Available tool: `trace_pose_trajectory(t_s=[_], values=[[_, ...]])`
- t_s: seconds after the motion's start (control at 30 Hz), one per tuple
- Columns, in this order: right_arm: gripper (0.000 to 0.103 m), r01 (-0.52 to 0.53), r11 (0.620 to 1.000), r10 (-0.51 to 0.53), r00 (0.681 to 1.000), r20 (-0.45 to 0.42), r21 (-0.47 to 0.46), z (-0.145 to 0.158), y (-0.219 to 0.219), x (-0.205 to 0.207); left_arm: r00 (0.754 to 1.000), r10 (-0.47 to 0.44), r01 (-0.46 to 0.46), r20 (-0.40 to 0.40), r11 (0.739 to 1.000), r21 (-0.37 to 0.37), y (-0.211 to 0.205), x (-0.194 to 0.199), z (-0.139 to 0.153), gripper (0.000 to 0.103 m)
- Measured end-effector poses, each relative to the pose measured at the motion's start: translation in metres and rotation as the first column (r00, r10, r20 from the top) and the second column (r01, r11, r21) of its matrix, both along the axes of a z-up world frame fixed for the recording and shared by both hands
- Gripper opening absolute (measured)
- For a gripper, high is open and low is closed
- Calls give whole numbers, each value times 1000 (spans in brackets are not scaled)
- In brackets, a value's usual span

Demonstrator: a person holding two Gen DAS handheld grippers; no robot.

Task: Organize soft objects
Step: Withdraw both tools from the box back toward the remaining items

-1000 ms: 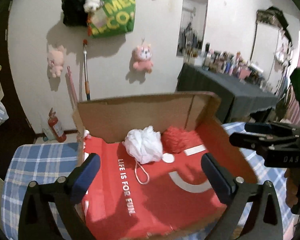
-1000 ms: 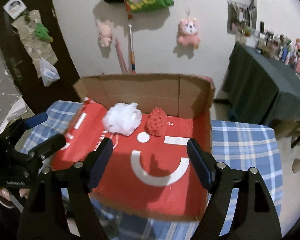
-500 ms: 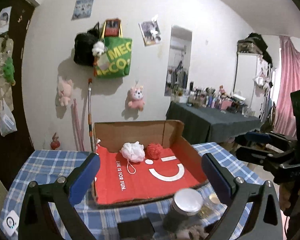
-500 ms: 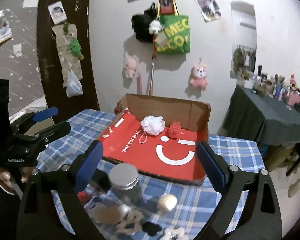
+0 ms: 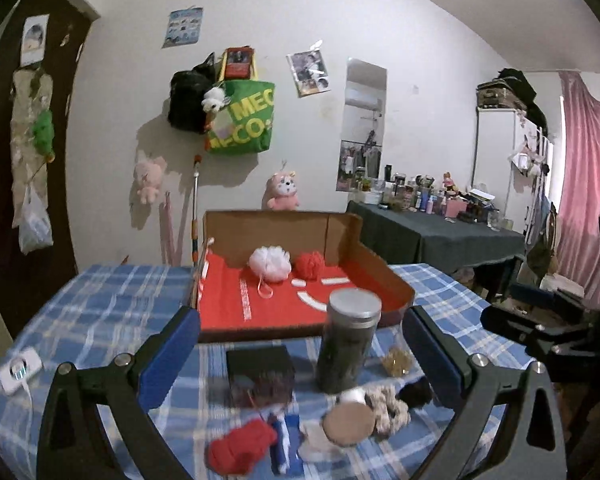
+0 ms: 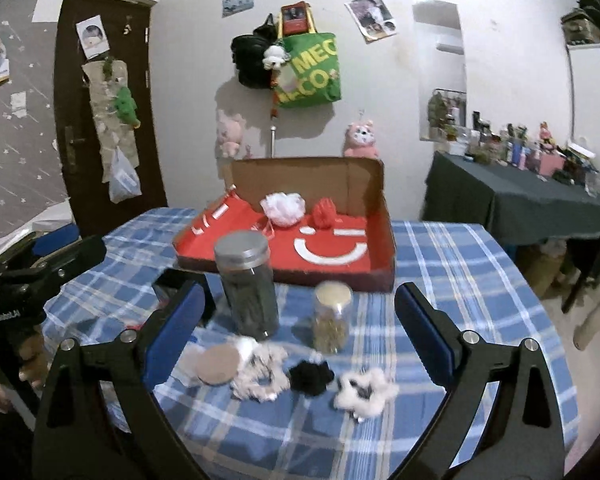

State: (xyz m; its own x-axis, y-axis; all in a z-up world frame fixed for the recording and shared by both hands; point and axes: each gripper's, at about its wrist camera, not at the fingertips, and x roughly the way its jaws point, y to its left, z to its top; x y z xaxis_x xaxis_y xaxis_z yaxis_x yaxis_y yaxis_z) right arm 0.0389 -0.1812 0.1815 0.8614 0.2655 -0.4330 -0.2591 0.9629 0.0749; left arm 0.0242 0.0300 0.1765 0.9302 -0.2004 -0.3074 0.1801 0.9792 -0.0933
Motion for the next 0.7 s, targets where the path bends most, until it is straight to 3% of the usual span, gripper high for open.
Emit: trace_pose_trajectory(t_s=[0.43,0.7], values=[[97,58,998,-59,995,-84,-16,-80,0,-2,992,81,-75,-99,996,57,-13,-8,-89,103],[97,62,998,-66,987,-146,-30,-107,1,5,983,103,-88,-154,991,96,-14,2,-123,103]])
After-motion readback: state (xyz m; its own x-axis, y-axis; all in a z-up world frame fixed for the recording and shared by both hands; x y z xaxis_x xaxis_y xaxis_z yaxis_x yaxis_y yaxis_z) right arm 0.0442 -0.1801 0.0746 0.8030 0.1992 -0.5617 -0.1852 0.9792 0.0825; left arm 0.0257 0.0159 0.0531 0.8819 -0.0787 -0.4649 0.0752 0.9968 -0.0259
